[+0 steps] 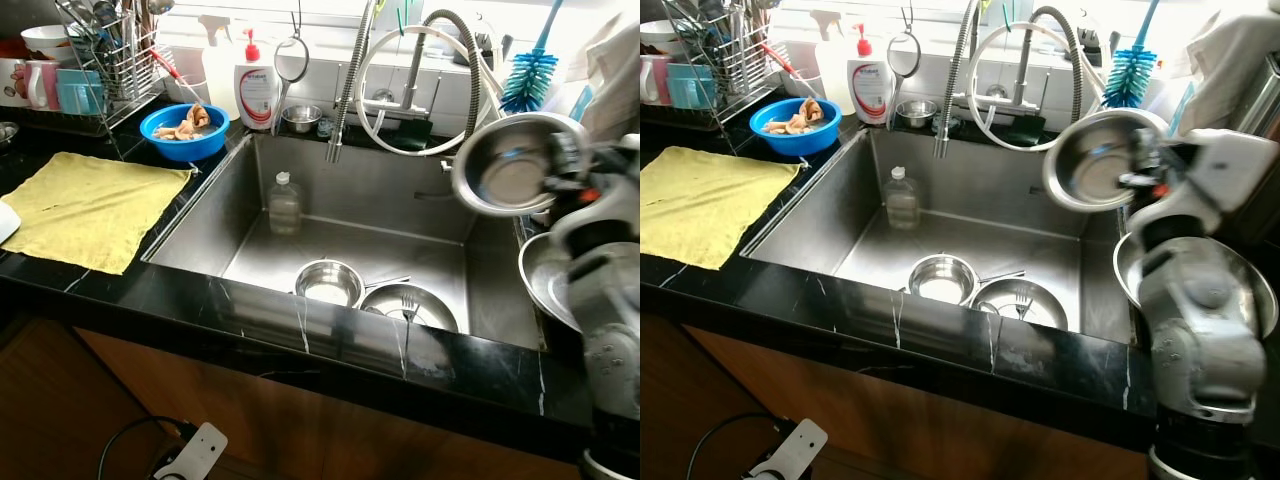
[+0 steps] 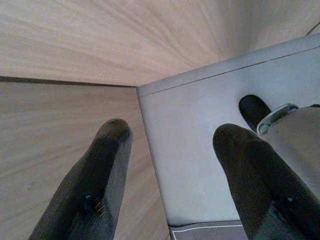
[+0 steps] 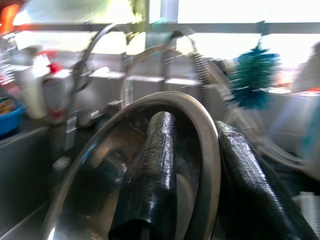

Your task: Kitchen organization

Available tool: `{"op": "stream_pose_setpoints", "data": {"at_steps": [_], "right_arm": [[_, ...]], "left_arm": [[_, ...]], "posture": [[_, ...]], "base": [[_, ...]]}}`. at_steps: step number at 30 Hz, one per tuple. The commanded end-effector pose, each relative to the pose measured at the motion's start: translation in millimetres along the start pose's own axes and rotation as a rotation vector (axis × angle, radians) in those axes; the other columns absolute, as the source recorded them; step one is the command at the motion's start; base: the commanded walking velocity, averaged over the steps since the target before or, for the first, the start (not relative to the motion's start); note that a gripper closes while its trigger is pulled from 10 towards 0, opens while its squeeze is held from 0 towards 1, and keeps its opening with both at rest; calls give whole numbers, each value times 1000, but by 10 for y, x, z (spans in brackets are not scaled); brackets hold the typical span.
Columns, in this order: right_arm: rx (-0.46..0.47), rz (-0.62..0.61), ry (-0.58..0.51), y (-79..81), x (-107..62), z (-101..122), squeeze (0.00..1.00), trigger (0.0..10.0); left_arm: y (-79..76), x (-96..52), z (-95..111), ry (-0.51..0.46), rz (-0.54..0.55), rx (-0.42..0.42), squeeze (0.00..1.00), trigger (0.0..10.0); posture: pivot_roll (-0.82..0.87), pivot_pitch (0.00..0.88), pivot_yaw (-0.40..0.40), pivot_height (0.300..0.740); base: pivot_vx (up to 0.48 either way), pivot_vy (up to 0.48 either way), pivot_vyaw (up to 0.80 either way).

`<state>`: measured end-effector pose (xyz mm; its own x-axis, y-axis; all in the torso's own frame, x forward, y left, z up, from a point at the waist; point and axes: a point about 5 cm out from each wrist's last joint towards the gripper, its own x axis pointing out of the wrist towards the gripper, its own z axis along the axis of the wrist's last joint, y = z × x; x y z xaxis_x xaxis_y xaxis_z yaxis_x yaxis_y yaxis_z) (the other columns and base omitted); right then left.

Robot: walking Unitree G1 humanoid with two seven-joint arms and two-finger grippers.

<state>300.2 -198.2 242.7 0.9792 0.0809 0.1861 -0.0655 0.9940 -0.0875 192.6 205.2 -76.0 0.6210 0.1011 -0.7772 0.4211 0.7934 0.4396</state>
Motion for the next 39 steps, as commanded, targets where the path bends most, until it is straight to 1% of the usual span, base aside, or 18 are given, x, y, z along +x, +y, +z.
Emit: {"op": "stream_pose_setpoints", "data": {"at_steps": [1,2,3,5,7,8,10,11,17,19,21,24,27,32,36,39], "right_arm": [[-3,45,7,58,16,-26,0,10000],[-14,66,35,92,29,-86,0,10000],[-74,95,98,140,52,-239,0,10000],[-81,128,140,182,59,-364,0,10000],[-76,135,152,188,61,-389,0,10000],[-114,157,219,201,70,-545,0,10000],[-147,141,263,179,80,-650,0,10000],[-143,133,285,172,84,-716,0,10000],[-123,136,290,186,94,-790,0,10000],[-184,126,324,161,99,-866,0,10000],[-200,133,332,162,101,-894,0,10000],[-193,149,339,194,114,-924,0,10000],[-207,171,355,227,122,-991,0,10000],[-205,163,384,245,119,-1094,0,10000],[-218,156,403,234,108,-1139,0,10000],[-235,141,424,192,91,-1183,0,10000]], "left_arm": [[11,1,-6,5,2,-8,0,10000],[9,1,-7,6,2,-9,0,10000],[7,0,-7,7,3,-12,0,10000],[2,0,-10,9,4,-16,0,10000],[1,0,-10,9,4,-17,0,10000],[-1,0,-10,9,4,-21,0,10000],[-3,-1,-9,9,5,-23,0,10000],[-5,-1,-11,9,5,-25,0,10000],[-9,-2,-14,10,3,-24,0,10000],[-10,-2,-12,9,1,-23,0,10000],[-11,-2,-11,9,-1,-22,0,10000],[-14,-2,-12,8,-3,-20,0,10000],[-16,-2,-9,7,-4,-19,0,10000],[-15,-2,-9,6,-3,-22,0,10000],[-14,-2,-11,8,-3,-22,0,10000],[-13,-2,-14,11,-1,-23,0,10000]], "posture": [[-14,0,-34,740],[-14,0,-35,740],[-10,0,-37,740],[-7,0,-41,740],[-6,0,-41,740],[-6,0,-46,740],[-5,0,-46,740],[-3,0,-47,740],[-9,0,-46,740],[-12,0,-44,740],[-13,0,-45,740],[-11,0,-48,740],[-1,0,-53,740],[3,0,-53,740],[2,0,-52,740],[3,0,-56,740]], "base": [[0,0,0],[0,0,0],[0,0,0],[0,0,0],[0,0,0],[0,0,0],[0,0,0],[0,0,0],[0,0,0],[0,0,0],[0,0,0],[0,0,0],[0,0,0],[0,0,0],[0,0,0],[0,0,0]]}}
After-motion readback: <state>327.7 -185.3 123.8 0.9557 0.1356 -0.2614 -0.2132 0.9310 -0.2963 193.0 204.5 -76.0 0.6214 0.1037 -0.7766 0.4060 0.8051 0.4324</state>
